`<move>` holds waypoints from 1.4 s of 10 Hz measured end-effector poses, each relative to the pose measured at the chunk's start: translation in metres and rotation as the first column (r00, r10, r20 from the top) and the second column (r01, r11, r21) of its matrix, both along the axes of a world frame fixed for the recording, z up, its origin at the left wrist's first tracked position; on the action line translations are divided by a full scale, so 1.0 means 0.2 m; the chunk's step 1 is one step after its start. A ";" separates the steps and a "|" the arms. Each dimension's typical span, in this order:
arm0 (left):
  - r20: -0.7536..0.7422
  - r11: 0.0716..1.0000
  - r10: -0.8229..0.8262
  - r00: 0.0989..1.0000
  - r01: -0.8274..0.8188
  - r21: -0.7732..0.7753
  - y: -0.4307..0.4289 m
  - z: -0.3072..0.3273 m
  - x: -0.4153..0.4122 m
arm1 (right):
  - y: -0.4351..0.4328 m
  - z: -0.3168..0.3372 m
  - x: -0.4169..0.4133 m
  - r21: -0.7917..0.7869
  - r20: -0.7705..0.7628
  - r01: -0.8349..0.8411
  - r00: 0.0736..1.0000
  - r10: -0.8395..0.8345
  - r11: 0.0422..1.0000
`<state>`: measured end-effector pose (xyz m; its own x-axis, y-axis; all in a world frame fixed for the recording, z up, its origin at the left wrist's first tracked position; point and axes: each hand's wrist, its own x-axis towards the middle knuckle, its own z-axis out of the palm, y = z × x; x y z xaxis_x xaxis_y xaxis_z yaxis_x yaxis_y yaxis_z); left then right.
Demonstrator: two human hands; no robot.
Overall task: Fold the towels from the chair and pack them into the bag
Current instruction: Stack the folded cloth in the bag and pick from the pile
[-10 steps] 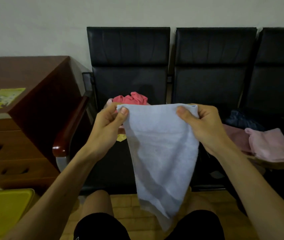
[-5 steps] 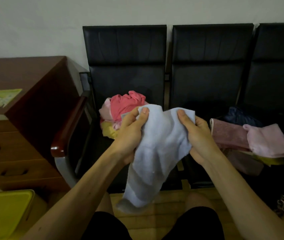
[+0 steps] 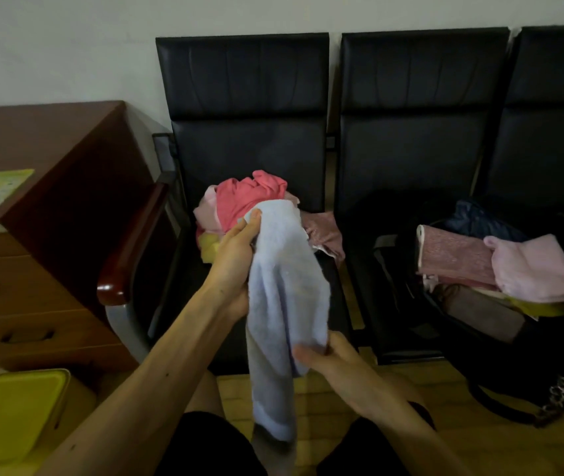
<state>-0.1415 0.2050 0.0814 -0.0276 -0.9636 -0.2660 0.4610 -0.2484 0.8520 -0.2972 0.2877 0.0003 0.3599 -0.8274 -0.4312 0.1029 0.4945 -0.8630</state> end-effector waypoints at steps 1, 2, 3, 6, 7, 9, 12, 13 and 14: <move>-0.009 1.000 0.025 1.000 -0.025 0.020 -0.02 -0.02 0.05 | 0.00 -0.02 -0.03 -0.062 -0.013 0.063 0.998 -0.063 0.996; 0.155 0.993 0.114 0.981 -0.114 -0.013 -0.06 -0.04 0.13 | -0.01 -0.02 -0.08 -0.077 -0.020 0.133 0.991 -0.135 0.988; 0.440 0.975 0.218 0.871 -0.208 -0.073 -0.12 -0.11 0.21 | -0.05 0.03 -0.15 0.024 0.214 0.186 0.959 -0.187 0.982; 0.447 0.995 -0.104 0.889 0.088 0.056 0.06 -0.27 0.13 | -0.08 0.30 -0.06 -0.040 0.528 0.139 0.844 -0.098 0.989; 0.366 0.980 -0.107 0.925 0.036 0.196 0.15 -0.27 -0.06 | -0.10 0.29 -0.02 -0.056 0.555 0.140 0.827 -0.086 0.989; 0.257 0.402 0.843 0.472 -0.871 0.282 0.00 -0.25 -0.32 | -0.13 0.30 -0.02 0.027 0.482 0.275 0.839 -0.253 0.961; -0.130 0.680 -0.686 0.716 0.694 0.239 0.31 -0.47 0.23 | -0.22 0.26 -0.10 0.031 0.362 0.429 0.837 -0.410 0.903; 0.080 0.683 -0.730 0.679 0.720 0.121 0.30 -0.49 0.23 | -0.23 0.25 -0.12 0.038 0.330 0.466 0.829 -0.451 0.884; 0.145 0.708 -0.705 0.694 0.699 0.100 0.31 -0.49 0.25 | -0.24 0.25 -0.15 0.058 0.326 0.519 0.797 -0.508 0.853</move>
<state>-0.0923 0.2675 -0.0167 -0.6468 -0.6713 -0.3621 -0.0013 -0.4738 0.8806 -0.3270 0.2402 0.0504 -0.0102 -0.9414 -0.3372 0.6045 0.2628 -0.7520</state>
